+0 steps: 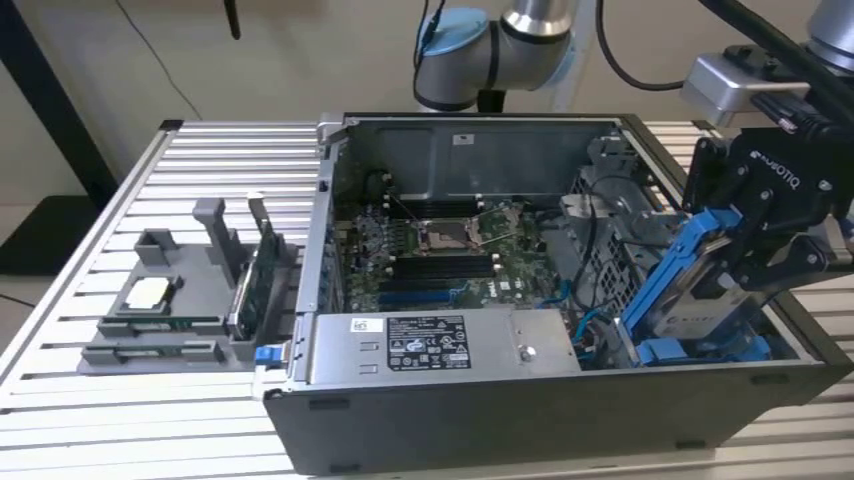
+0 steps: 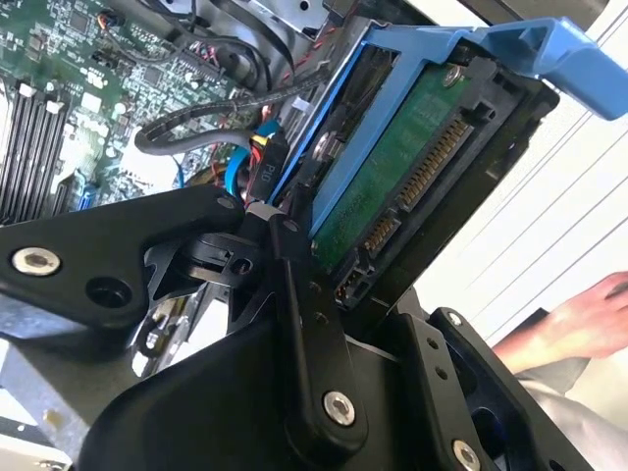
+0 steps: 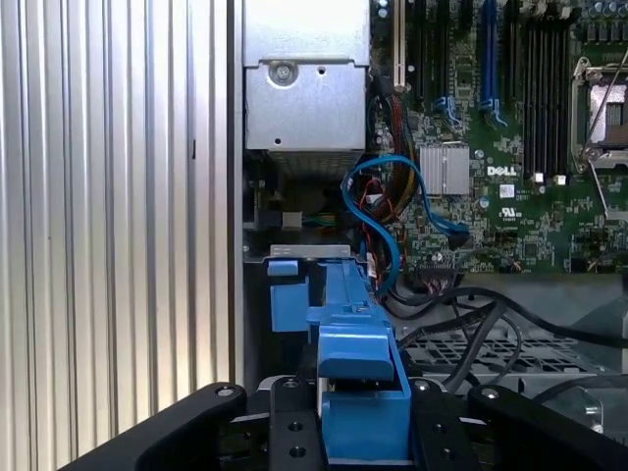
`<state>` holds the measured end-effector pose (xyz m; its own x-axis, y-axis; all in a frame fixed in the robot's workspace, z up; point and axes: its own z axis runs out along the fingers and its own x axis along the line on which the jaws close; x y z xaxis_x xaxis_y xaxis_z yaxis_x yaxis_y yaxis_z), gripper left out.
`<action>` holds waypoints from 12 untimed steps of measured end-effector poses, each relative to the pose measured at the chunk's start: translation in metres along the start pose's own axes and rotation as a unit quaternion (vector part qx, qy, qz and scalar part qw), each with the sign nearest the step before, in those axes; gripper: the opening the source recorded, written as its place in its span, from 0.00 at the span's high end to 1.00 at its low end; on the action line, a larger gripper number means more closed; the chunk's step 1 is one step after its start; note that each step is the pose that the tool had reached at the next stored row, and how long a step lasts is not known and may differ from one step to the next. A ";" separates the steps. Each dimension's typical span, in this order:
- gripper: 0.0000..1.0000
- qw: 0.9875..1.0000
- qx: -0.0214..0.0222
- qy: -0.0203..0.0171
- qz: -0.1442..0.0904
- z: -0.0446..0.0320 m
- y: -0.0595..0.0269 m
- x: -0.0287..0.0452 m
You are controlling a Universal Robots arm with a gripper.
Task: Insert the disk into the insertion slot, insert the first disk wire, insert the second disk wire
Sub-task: 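Insert the disk into the insertion slot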
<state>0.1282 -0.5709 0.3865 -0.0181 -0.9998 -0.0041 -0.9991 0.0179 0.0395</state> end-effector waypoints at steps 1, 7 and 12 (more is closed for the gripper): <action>0.67 1.000 0.000 0.000 0.000 0.0000 0.0000 0.0000; 0.67 1.000 0.000 0.000 0.000 0.0034 -0.0001 0.0000; 0.67 1.000 0.000 0.000 0.000 0.0039 -0.0001 0.0000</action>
<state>0.1282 -0.5709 0.3825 -0.0181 -0.9998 -0.0041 -0.9991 0.0180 0.0395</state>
